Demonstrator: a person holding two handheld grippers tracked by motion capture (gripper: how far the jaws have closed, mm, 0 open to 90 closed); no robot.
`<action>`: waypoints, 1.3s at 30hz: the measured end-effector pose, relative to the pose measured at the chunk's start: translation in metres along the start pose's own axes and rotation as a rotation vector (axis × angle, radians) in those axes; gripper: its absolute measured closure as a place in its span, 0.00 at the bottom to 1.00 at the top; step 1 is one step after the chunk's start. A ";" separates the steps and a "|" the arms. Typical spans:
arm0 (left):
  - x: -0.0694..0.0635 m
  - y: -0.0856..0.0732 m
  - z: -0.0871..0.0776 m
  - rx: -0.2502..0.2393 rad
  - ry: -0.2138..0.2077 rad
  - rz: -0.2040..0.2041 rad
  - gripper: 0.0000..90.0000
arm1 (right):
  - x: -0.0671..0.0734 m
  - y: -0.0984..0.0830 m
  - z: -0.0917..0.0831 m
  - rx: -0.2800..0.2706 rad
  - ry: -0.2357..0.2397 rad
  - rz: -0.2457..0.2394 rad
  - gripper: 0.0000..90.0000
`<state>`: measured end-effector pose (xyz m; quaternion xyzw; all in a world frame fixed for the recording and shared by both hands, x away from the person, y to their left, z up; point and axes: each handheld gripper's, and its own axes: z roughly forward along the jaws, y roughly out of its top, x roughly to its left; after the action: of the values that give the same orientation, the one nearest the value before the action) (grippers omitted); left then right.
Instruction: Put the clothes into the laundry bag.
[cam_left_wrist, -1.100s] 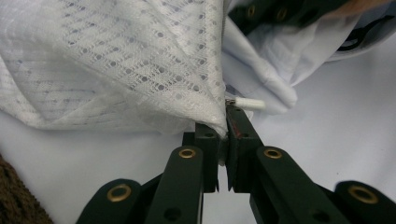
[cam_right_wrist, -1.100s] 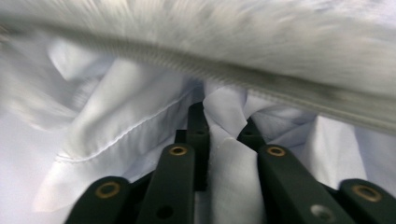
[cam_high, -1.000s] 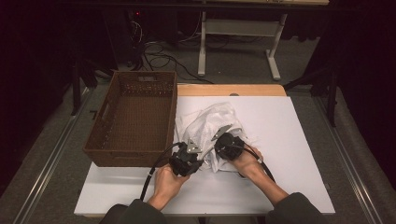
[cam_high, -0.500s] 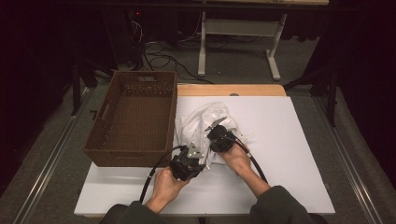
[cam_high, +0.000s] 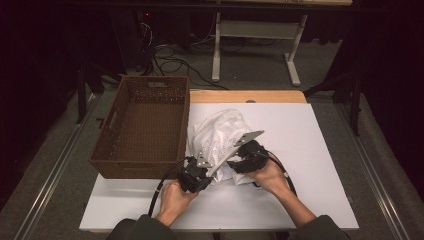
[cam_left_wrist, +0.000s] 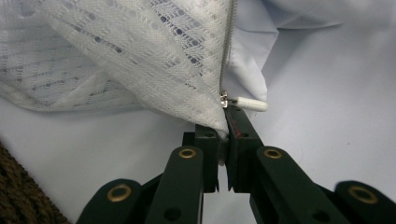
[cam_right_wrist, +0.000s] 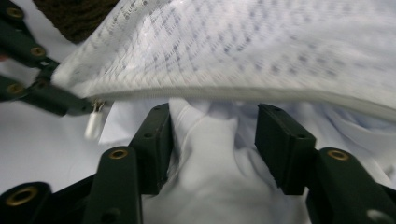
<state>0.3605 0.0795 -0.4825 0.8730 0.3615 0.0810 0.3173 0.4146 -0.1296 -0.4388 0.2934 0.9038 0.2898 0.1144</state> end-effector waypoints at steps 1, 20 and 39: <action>0.000 0.000 0.000 -0.001 0.001 -0.002 0.94 | -0.002 -0.003 -0.005 -0.017 0.002 -0.002 0.60; 0.002 0.000 0.003 0.016 0.007 -0.016 0.94 | -0.071 -0.035 -0.032 -0.064 -0.155 0.216 0.75; 0.005 -0.002 0.005 0.016 0.002 -0.007 0.90 | -0.094 -0.033 0.041 0.065 -0.143 0.283 0.97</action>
<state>0.3648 0.0815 -0.4875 0.8743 0.3653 0.0777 0.3101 0.4907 -0.1887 -0.4877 0.4413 0.8518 0.2522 0.1267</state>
